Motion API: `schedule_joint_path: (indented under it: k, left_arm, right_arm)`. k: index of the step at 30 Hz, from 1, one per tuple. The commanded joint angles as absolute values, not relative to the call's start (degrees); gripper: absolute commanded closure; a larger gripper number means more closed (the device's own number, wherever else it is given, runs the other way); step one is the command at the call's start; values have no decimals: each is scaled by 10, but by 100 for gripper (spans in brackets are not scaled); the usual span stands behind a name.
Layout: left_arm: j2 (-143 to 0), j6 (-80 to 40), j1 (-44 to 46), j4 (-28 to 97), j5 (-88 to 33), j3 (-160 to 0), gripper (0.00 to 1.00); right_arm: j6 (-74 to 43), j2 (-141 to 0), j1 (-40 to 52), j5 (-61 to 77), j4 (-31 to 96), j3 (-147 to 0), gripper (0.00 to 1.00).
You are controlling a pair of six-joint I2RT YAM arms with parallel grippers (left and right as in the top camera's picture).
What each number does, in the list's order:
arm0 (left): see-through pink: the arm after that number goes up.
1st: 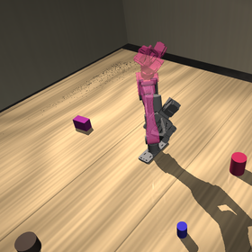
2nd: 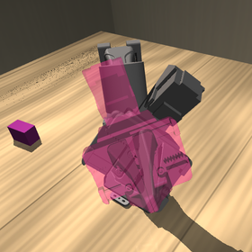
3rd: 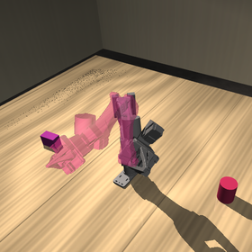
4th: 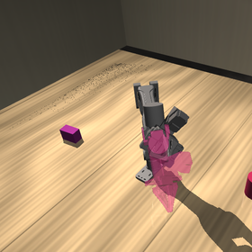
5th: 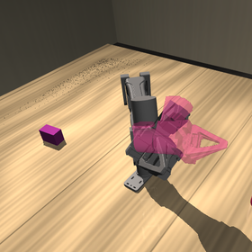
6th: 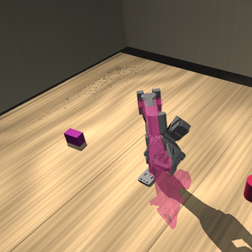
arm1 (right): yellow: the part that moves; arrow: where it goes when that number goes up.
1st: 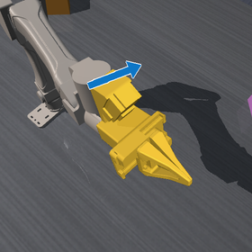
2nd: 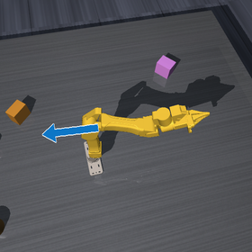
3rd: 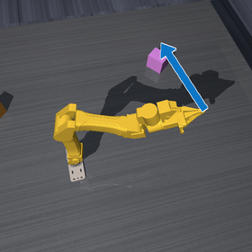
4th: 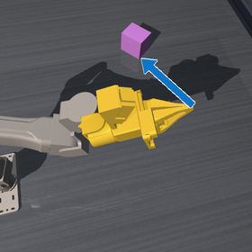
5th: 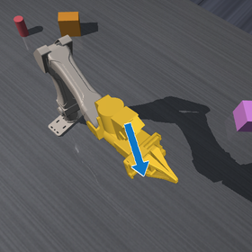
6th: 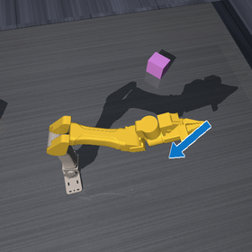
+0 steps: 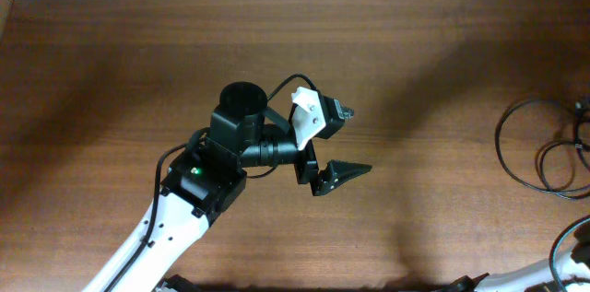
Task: Untangle cables
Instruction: 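Pull the right gripper away to the upper right with the cable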
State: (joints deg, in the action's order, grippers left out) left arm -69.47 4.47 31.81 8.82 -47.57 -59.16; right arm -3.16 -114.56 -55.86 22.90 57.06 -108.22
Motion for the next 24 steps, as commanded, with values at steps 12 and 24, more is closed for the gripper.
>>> schedule_joint_path:
  k: [12, 24]
  left_arm:
    - [-640, 30, 318, 65, -484, -599, 1]
    - [-640, 8, 318, 34, -482, -599, 1]
  right_arm:
    - [109, -1128, -418, 231, 747, -1100, 4]
    - [0, -1245, -357, 84, 662, -1095, 28]
